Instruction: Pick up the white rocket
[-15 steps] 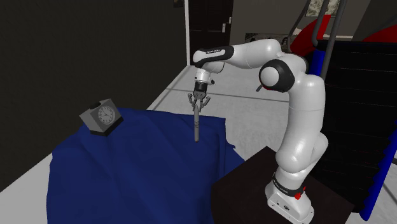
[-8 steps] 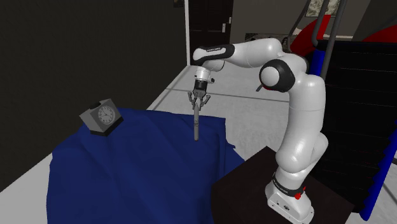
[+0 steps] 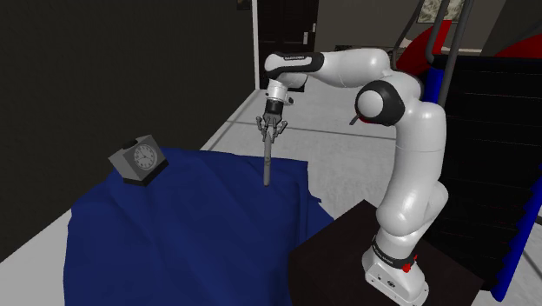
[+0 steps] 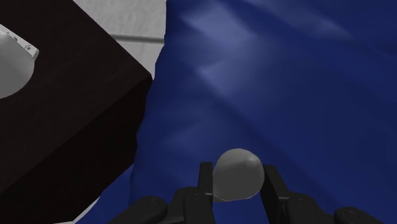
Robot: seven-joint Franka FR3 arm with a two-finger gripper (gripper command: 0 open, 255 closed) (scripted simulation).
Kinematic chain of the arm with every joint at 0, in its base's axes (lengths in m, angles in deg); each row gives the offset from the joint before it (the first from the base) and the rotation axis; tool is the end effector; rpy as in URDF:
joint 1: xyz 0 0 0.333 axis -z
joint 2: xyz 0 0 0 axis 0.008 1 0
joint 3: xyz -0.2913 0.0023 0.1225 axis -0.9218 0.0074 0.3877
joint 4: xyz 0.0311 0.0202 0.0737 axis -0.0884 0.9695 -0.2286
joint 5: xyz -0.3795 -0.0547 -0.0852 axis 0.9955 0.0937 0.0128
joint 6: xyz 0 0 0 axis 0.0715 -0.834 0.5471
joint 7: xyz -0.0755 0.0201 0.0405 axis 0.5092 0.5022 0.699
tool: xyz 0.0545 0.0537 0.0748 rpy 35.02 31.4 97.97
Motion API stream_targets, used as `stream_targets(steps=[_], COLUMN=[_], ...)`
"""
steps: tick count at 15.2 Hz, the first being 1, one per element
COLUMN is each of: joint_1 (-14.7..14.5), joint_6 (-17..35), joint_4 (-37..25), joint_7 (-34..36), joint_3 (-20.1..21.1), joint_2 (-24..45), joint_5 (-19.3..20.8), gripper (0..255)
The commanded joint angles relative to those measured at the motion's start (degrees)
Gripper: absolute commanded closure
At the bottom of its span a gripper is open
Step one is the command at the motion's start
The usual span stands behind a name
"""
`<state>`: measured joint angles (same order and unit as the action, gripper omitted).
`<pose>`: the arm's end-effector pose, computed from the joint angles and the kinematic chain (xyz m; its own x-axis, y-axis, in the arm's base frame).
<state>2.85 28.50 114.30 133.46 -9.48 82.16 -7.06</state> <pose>0.5996 0.0639 0.4796 0.5737 -0.5897 -0.5685 -0.7462 -0.6625 -0.0658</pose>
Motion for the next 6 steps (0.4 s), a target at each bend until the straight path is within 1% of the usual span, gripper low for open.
stream_targets(steps=[1, 4, 6], joint_1=[0.1, 0.2, 0.2], joint_6=[-1.3, -3.3, -3.4], joint_4=[-1.3, -3.4, -3.5], joint_7=[0.6, 1.5, 1.6], joint_3=[0.0, 0.0, 0.0], joint_2=[-0.1, -0.2, -0.2], joint_5=[0.0, -0.2, -0.2], gripper=[255, 255, 255])
